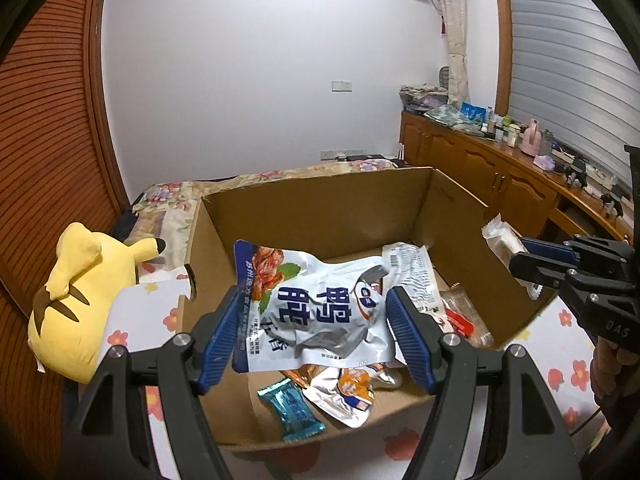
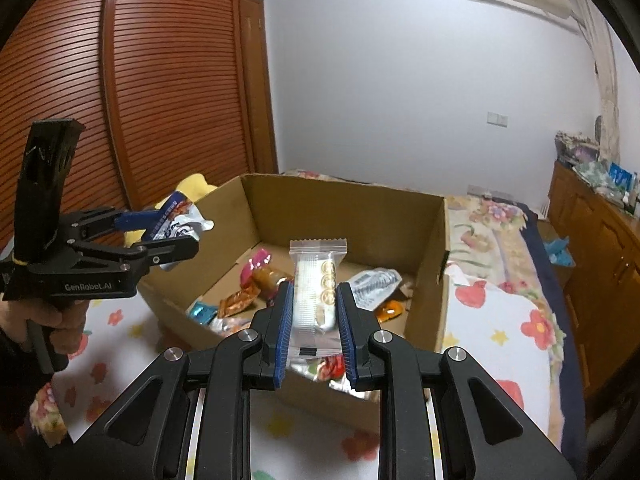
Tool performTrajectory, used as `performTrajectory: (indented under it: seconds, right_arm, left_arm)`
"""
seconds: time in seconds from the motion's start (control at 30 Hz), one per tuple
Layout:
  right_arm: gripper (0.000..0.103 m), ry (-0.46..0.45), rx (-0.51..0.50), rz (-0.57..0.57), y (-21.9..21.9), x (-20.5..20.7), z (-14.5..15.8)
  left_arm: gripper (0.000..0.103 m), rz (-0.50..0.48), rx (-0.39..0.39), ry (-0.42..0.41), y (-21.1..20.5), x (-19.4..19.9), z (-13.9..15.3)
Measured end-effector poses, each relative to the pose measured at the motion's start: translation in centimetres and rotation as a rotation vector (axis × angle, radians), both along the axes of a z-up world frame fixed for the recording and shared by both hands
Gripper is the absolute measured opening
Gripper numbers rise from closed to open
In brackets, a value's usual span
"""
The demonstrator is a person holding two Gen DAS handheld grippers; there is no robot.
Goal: Organize snacks
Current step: 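Open both grippers to drop the pouch and bar into the box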
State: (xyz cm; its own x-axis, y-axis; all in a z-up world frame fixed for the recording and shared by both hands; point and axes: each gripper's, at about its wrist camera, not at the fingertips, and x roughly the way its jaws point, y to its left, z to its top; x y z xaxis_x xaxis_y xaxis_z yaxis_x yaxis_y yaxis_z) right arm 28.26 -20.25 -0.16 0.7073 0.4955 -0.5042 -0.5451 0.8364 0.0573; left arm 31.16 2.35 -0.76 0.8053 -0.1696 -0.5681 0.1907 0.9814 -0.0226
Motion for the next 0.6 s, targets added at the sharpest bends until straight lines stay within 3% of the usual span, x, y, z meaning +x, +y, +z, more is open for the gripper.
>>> performTrajectory:
  seconds: [0.5, 0.6]
  right_arm:
    - [0.021, 0.06, -0.04, -0.022, 2.1, 3.4, -1.4]
    - [0.025, 0.066, -0.028, -0.026, 2.2, 3.5, -1.3]
  left_arm:
    - [0.075, 0.009, 0.015, 0.017, -0.8, 2.1, -0.9]
    - [0.075, 0.011, 0.017, 0.016, -0.9, 2.1, -1.0]
